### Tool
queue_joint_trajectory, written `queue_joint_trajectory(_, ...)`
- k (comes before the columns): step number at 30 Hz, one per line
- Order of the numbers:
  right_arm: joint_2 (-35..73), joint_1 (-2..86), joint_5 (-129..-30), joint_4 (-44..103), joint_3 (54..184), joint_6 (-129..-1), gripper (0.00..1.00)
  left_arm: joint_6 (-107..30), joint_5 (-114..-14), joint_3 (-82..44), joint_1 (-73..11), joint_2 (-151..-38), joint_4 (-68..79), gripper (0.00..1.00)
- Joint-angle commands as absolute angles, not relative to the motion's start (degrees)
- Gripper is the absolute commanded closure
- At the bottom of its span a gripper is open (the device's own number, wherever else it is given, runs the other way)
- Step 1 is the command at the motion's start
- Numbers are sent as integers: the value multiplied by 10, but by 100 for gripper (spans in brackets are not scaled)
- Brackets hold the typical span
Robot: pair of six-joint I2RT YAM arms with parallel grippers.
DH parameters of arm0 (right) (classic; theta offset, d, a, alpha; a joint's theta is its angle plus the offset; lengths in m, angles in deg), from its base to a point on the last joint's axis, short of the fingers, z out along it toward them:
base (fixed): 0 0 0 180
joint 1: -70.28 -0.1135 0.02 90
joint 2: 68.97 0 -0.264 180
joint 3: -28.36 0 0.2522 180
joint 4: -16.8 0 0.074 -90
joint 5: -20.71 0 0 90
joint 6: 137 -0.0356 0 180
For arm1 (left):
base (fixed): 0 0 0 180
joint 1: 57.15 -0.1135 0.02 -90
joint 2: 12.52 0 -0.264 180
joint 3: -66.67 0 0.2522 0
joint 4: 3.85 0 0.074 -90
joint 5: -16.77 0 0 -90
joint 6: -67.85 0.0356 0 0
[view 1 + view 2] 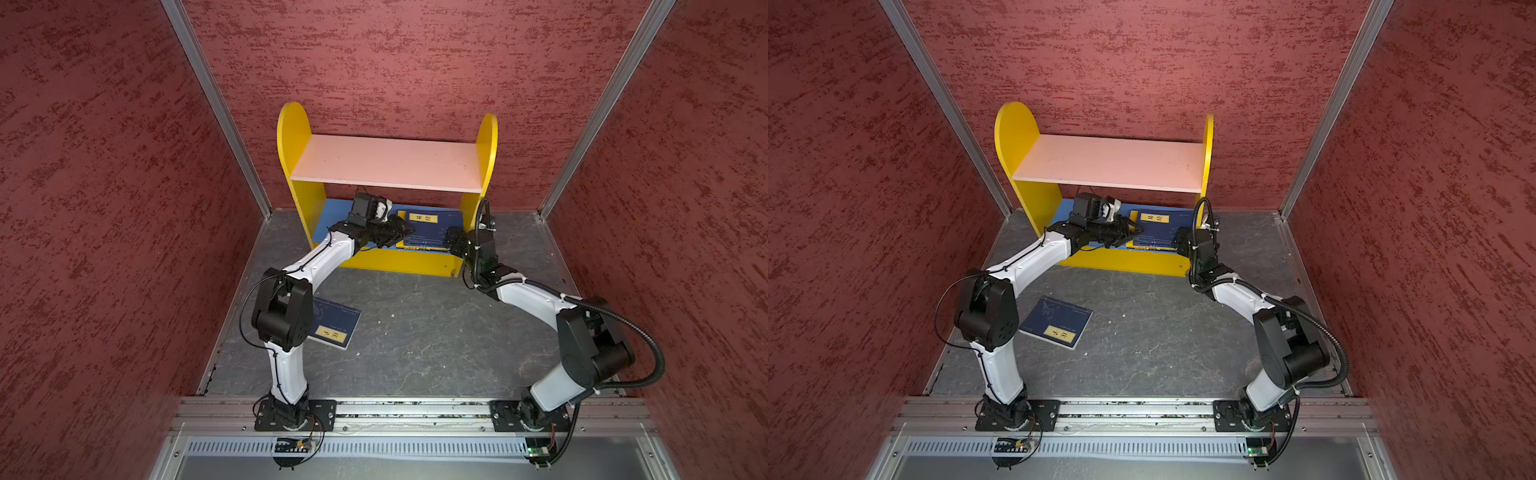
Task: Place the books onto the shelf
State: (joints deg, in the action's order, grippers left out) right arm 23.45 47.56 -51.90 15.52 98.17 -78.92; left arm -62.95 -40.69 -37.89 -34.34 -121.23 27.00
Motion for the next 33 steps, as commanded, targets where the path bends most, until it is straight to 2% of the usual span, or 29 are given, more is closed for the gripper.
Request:
queue_joint_trajectory(1, 243, 473, -501, 188, 969, -781, 3, -606, -441, -378, -342, -1189, 295, 56)
queue_joint_trajectory(12, 245, 473, -511, 193, 979, -784, 3, -600, -451, -364, -337, -1176, 293, 58)
queue_joint_trajectory(21, 206, 474, -553, 208, 992, -769, 2, -604, -525, -313, -344, -1124, 278, 55)
queue_joint_trajectory(26, 174, 472, -604, 219, 1012, -736, 1, -591, -530, -261, -349, -1075, 235, 39)
queue_joint_trajectory(33, 122, 465, -654, 248, 1025, -712, 1, -569, -515, -196, -353, -1017, 192, 31)
